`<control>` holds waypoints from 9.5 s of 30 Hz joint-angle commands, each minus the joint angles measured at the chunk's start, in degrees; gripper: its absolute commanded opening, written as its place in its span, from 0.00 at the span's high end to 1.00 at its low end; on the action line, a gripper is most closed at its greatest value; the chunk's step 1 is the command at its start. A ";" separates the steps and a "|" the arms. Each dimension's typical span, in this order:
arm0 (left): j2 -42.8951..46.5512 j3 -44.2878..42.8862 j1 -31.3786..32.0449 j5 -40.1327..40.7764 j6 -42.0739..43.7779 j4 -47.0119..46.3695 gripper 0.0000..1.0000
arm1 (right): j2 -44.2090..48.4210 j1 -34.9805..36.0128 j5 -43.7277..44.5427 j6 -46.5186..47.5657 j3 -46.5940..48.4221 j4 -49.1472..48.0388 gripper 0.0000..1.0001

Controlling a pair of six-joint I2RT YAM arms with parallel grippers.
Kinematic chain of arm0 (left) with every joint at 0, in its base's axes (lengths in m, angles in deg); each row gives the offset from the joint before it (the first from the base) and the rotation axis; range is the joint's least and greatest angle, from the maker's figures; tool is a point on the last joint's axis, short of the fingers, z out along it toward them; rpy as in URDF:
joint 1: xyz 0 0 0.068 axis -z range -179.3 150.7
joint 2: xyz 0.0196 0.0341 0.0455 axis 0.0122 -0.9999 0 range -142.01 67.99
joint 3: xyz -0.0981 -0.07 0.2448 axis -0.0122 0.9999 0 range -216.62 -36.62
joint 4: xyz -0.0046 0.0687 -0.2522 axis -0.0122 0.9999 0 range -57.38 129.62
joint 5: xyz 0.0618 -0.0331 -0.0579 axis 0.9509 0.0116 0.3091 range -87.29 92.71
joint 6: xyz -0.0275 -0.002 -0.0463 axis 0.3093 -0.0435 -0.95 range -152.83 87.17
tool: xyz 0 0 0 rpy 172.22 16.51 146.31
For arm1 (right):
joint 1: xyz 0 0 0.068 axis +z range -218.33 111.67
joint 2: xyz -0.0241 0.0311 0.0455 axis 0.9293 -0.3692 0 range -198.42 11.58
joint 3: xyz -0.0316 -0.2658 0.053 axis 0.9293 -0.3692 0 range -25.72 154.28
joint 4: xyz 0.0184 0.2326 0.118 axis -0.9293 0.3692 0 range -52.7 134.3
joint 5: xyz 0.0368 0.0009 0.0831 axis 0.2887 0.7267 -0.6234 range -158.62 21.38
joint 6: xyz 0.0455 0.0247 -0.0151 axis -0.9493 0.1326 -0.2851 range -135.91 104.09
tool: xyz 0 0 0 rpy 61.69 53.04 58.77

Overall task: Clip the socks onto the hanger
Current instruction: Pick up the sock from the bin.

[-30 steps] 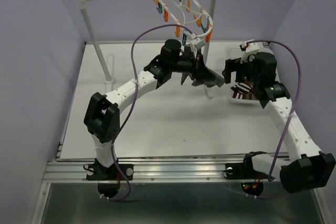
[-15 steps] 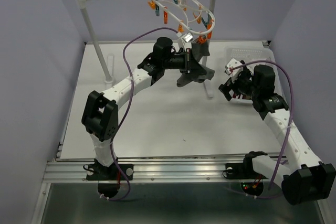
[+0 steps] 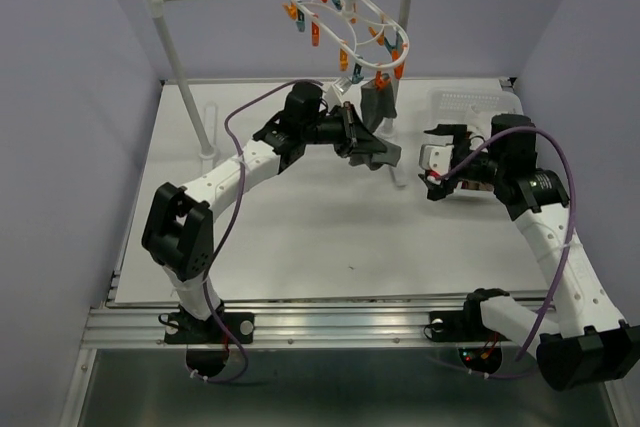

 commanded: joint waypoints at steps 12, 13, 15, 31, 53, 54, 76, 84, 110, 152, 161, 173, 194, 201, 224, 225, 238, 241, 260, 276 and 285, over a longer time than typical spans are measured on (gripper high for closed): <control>5.09 3.64 6.68 2.54 -17.79 -2.79 1.00 | 0.87 -0.03 -17.01 34.83 -0.51 19.97 0.17; 4.91 3.73 6.94 2.46 -18.23 -3.58 1.00 | 0.95 -0.03 -17.98 34.75 -0.95 19.44 0.24; 4.38 3.82 7.82 1.84 -19.55 -5.33 1.00 | 1.48 -0.03 -17.55 33.96 -2.00 18.04 0.30; 3.50 5.05 8.79 2.72 -19.73 -6.84 1.00 | 3.06 -0.03 -17.10 27.98 -2.53 14.16 0.58; 8.16 11.11 3.78 4.74 -17.45 -15.28 1.00 | -5.63 -0.03 -16.49 -16.39 3.01 -11.23 0.99; 8.42 11.38 3.17 4.83 -16.75 -15.28 0.90 | -6.16 -0.03 -16.40 -17.10 3.09 -11.33 0.99; 6.84 -11.64 1.58 12.56 27.80 10.56 0.01 | -19.96 -0.03 10.22 -53.14 14.95 -9.84 0.99; 0.78 -25.44 8.79 20.47 43.37 18.91 0.01 | -23.83 -0.03 15.60 -55.61 19.00 -4.12 0.99; 0.59 -17.81 13.45 62.26 40.75 -8.15 0.01 | -18.82 -0.03 27.54 -57.01 16.28 -5.88 0.99; 12.03 -6.64 6.07 49.22 45.75 -6.31 0.04 | -17.76 -0.03 22.62 -57.10 15.49 -7.81 0.99; 10.36 -9.36 4.57 47.03 45.92 -5.70 0.04 | -17.77 -0.03 22.71 -57.45 15.13 -7.81 0.99; 14.40 -6.20 4.57 40.09 46.10 -4.12 0.03 | -17.77 -0.03 22.09 -57.54 15.22 -7.90 0.99; 17.14 -1.01 1.06 29.80 48.30 -5.78 0.12 | -18.03 -0.03 18.23 -57.28 15.57 -7.81 0.99; 17.30 0.30 -0.17 27.78 50.05 -5.08 0.20 | -16.63 -0.03 18.31 -56.84 15.13 -7.81 0.99; 9.83 -1.45 -6.85 6.06 40.66 -18.70 0.01 | -15.48 -0.03 16.21 -55.87 14.52 -8.07 0.99; 9.31 -1.45 -6.94 5.10 40.22 -19.23 0.01 | -15.48 -0.03 16.12 -55.78 14.52 -8.16 0.99; 6.49 2.06 -10.54 -4.92 25.89 -38.81 0.01 | -15.13 -0.03 14.80 -55.43 13.99 -8.60 0.99; 5.70 2.33 -10.98 -6.77 22.91 -42.15 0.03 | -15.22 -0.03 14.80 -55.34 13.99 -8.69 0.99; 1.22 3.64 -12.04 -8.35 11.39 -55.26 0.30 | -14.69 -0.03 12.86 -54.73 13.46 -9.13 0.99; 2.89 4.61 -12.04 -3.17 15.34 -49.21 0.46 | -14.78 -0.03 10.84 -54.90 13.46 -9.48 0.99; 5.78 5.93 -11.78 2.10 19.90 -41.92 0.37 | -15.30 -0.03 9.00 -55.08 13.81 -9.83 0.99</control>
